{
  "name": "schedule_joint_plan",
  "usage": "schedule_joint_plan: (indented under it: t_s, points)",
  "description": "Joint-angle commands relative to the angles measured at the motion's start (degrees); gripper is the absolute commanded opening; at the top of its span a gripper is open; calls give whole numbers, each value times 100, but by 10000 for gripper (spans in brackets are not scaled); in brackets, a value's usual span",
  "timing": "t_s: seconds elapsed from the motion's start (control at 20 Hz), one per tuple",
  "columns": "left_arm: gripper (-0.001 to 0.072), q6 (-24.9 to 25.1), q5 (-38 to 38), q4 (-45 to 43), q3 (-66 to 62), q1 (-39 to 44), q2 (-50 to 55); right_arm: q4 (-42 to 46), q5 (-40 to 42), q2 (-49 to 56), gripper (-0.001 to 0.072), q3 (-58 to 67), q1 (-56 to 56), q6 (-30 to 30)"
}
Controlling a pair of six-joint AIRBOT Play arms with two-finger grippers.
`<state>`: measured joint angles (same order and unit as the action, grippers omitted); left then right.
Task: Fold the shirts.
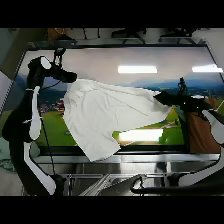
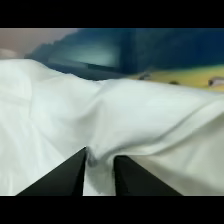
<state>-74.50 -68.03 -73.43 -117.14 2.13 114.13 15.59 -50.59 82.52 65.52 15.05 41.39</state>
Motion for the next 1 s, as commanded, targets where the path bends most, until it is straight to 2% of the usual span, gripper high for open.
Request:
schedule_joint_plan:
  t_s: [0.0,0.05,0.1,0.15,0.25,0.4,0.55,0.7,0.8,0.95]
  points:
    - [603,-581,-691,0,-225,-131,50,122,-739,282,247,708,173,-66]
    - [602,-772,-960,7,-225,-216,-179,297,-1069,223,273,1021,293,153]
    - [602,-876,-1292,9,-190,-330,-457,588,-1290,175,371,1307,409,444]
    - [601,-970,-1556,15,17,-437,-774,1019,-1443,140,389,1578,540,796]
    - [601,-1078,-2072,15,831,-627,-1473,1805,-1628,57,389,1838,765,1294]
    - [602,-1115,-2385,11,2885,-741,-2638,2253,-1749,28,389,1836,857,1311]
    - [602,-1327,-1707,153,5289,-699,-3877,2302,-1598,85,389,1838,796,1307]
    - [602,-1342,-660,1003,7340,-654,-4734,2282,-1464,179,389,1838,793,1307]
    - [602,-1211,223,1692,8360,-658,-5036,2282,-1482,227,388,1838,793,1307]
    - [601,-680,1257,2634,9095,-658,-5084,2282,-1486,232,388,1838,793,1303]
